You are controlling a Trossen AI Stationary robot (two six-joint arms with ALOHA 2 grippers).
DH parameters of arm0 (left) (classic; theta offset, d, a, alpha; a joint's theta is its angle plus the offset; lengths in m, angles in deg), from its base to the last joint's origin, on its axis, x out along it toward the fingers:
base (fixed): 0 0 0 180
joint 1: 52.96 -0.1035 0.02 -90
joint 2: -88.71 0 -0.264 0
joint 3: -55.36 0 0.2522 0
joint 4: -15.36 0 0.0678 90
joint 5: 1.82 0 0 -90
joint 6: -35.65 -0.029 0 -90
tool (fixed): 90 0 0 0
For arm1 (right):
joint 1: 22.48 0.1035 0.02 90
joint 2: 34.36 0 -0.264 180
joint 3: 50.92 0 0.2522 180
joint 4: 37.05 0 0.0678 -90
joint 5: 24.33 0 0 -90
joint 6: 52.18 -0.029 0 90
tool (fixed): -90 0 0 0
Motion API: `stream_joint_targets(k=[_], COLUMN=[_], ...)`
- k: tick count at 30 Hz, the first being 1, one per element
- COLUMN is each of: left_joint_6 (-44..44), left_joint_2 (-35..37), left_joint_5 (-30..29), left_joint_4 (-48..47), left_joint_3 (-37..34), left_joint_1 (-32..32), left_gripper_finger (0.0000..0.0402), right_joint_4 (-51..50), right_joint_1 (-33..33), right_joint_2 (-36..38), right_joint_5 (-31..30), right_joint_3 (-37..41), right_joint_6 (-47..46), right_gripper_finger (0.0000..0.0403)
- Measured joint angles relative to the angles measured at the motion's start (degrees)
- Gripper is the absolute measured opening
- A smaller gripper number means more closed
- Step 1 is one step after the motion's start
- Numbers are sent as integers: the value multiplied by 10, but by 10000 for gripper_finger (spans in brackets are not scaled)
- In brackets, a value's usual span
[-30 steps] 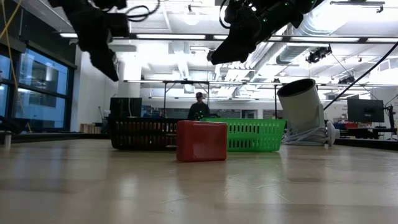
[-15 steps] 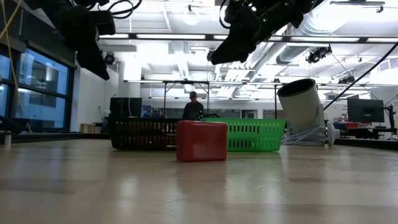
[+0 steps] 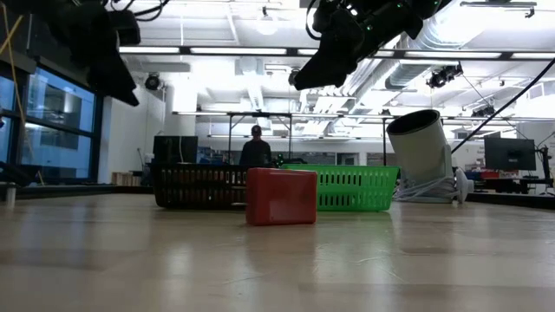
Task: Pick & Place Office items
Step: Put the red charger adapter into the black bin
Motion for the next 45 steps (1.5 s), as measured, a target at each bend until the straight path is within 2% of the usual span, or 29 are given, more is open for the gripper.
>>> stream_joint_targets(k=[16, 45], left_joint_6=[-5, -5], left_joint_2=[-20, -24], left_joint_5=[0, 0], left_joint_4=[36, 37], left_joint_3=[0, 0], left_joint_1=[0, 0], left_gripper_finger=[262, 262], right_joint_4=[0, 0], right_joint_1=[0, 0], right_joint_2=[0, 0], right_joint_5=[0, 0], right_joint_3=[0, 0], right_joint_6=[0, 0], right_gripper_finger=[145, 145])
